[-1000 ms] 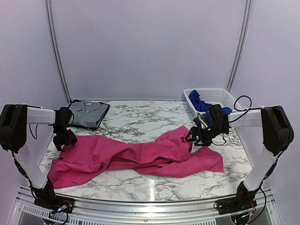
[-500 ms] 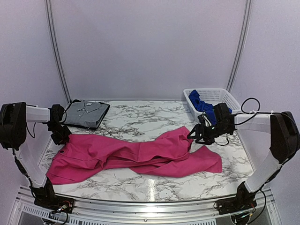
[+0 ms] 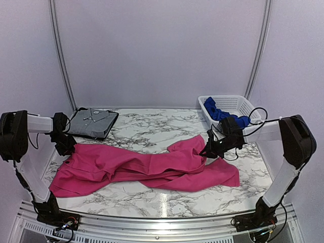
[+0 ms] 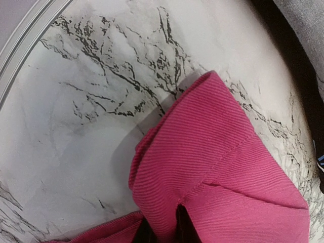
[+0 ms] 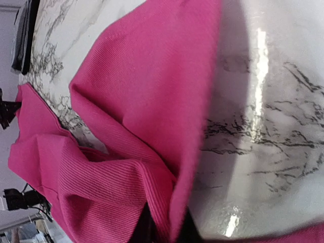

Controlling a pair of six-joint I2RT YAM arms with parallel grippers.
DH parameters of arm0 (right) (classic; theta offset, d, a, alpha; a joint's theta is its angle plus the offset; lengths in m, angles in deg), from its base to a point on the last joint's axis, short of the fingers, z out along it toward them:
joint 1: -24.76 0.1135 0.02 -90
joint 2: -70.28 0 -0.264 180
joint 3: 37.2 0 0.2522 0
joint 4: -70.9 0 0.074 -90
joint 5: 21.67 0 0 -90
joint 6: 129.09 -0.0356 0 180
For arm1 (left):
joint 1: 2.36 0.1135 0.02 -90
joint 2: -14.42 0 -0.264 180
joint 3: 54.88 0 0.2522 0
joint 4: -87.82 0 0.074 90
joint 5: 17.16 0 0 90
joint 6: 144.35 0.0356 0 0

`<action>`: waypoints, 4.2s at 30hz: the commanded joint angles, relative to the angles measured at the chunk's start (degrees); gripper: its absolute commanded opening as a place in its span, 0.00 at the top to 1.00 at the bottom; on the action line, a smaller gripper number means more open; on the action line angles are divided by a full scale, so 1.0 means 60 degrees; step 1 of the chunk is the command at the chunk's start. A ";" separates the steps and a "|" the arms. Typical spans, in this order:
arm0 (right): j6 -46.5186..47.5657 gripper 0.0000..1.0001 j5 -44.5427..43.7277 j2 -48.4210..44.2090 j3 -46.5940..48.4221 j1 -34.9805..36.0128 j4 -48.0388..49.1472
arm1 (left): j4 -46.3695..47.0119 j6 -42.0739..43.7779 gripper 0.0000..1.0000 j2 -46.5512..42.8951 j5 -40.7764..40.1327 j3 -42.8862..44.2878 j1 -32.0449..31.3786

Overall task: Fold and stack the mixed laundry pile
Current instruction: Flatten out the crumpled trousers at the center of the board.

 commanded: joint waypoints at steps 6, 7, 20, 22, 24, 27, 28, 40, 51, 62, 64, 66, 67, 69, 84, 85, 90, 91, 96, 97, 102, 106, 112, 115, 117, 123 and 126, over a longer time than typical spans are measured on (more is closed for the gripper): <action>-0.2752 1.00 -0.3131 -0.5885 -0.2761 -0.0207 -0.0682 | -0.0163 0.0139 1.00 0.0157 0.0177 -0.0895 0.0375; -0.3267 1.00 -0.3158 -0.6624 -0.3280 -0.0273 -0.0924 | -0.0167 0.0159 1.00 0.0150 0.0225 -0.0937 0.0401; -0.0151 0.33 -0.4435 -0.6347 -0.0715 -0.0670 -0.3644 | -0.0286 0.0559 1.00 0.0522 0.0640 -0.0628 0.0407; 0.0759 0.34 -0.4599 -0.5357 0.0177 -0.0684 -0.3212 | -0.0299 0.0603 1.00 0.0494 0.0616 -0.0610 0.0407; 0.1447 0.38 -0.4626 -0.4296 0.1037 -0.0708 -0.2976 | -0.0299 0.0629 1.00 0.0500 0.0611 -0.0605 0.0403; 0.2265 0.43 -0.4337 -0.2838 0.1928 -0.0632 -0.2821 | -0.0299 0.0645 1.00 0.0514 0.0645 -0.0603 0.0405; 0.2513 0.45 -0.4139 -0.2443 0.2099 -0.0572 -0.2735 | -0.0293 0.0638 1.00 0.0521 0.0649 -0.0591 0.0406; 0.4962 0.29 -0.4008 0.0634 0.3156 0.0623 -0.3604 | -0.0286 0.0735 1.00 0.0536 0.0786 -0.0444 0.0399; 0.5129 0.37 -0.3706 0.1924 0.2946 0.0880 -0.3835 | -0.0297 0.0790 1.00 0.0711 0.0830 -0.0333 0.0405; 0.4075 1.00 -0.4550 -0.0156 0.2819 0.0340 -0.3878 | -0.0330 0.0809 1.00 0.0738 0.0848 -0.0216 0.0421; 0.3725 1.00 -0.4654 -0.0841 0.2669 -0.0099 -0.3738 | -0.0337 0.0805 1.00 0.0703 0.0816 -0.0208 0.0419; 0.3292 1.00 -0.4879 -0.1563 0.2443 -0.0557 -0.3514 | -0.0348 0.0778 1.00 0.0644 0.0765 -0.0194 0.0432; 0.3068 1.00 -0.5001 -0.1953 0.2299 -0.0876 -0.3411 | -0.0347 0.0763 1.00 0.0592 0.0743 -0.0186 0.0435; 0.2644 1.00 -0.5169 -0.2671 0.1993 -0.1387 -0.3217 | -0.0357 0.0695 1.00 0.0404 0.0665 -0.0179 0.0482; 0.0899 1.00 -0.4862 -0.4257 -0.0318 -0.5497 -0.1350 | 0.0081 0.0189 1.00 -0.1268 0.0517 0.0349 0.1431; 0.0828 1.00 -0.4867 -0.4067 -0.0287 -0.5497 -0.1168 | 0.0247 0.0171 1.00 -0.1342 0.0530 0.0392 0.1432; 0.0590 1.00 -0.4992 -0.3106 0.0096 -0.5512 -0.0422 | 0.0469 0.0177 1.00 -0.1200 0.0202 0.0861 0.1432; 0.0569 1.00 -0.4949 -0.2922 0.0149 -0.5512 -0.0303 | 0.0517 0.0206 1.00 -0.1092 0.0134 0.0938 0.1432; 0.0797 0.49 -0.4255 -0.2160 0.0606 -0.5512 -0.0470 | 0.1458 0.0275 0.88 -0.0709 0.0342 0.1001 0.1432; 0.0881 0.37 -0.4139 -0.2251 0.0674 -0.5512 -0.0626 | 0.1472 0.0335 0.77 -0.0709 0.0342 0.1071 0.1425; 0.1574 0.29 -0.2839 -0.3411 0.0560 -0.5259 -0.1563 | 0.1007 0.0753 0.45 -0.1881 0.0292 0.0739 0.1285; 0.1560 0.31 -0.2188 -0.4317 -0.0226 -0.4011 -0.1970 | -0.0063 0.1350 0.43 -0.2633 0.0043 0.0218 0.0504; 0.0644 0.35 -0.1505 -0.4449 -0.1486 -0.1640 -0.1567 | -0.0710 0.1175 0.44 -0.2976 0.0206 -0.0773 -0.0911; 0.0496 0.35 -0.1331 -0.3883 -0.2003 -0.1425 -0.1073 | -0.0715 0.0893 0.45 -0.2589 0.0109 -0.0982 -0.1417; 0.0593 0.35 -0.1554 -0.3242 -0.2188 -0.1435 -0.0774 | -0.0662 0.0749 0.46 -0.2098 0.0108 -0.0975 -0.1454; 0.1102 0.35 -0.1802 -0.0906 -0.1176 -0.1638 -0.0357 | -0.0550 0.0976 0.50 -0.0273 -0.0424 -0.0090 -0.1454; 0.1444 0.35 -0.2040 0.0124 -0.0260 -0.1827 -0.0603 | -0.0564 0.1045 0.52 0.0442 -0.0558 0.0813 -0.1443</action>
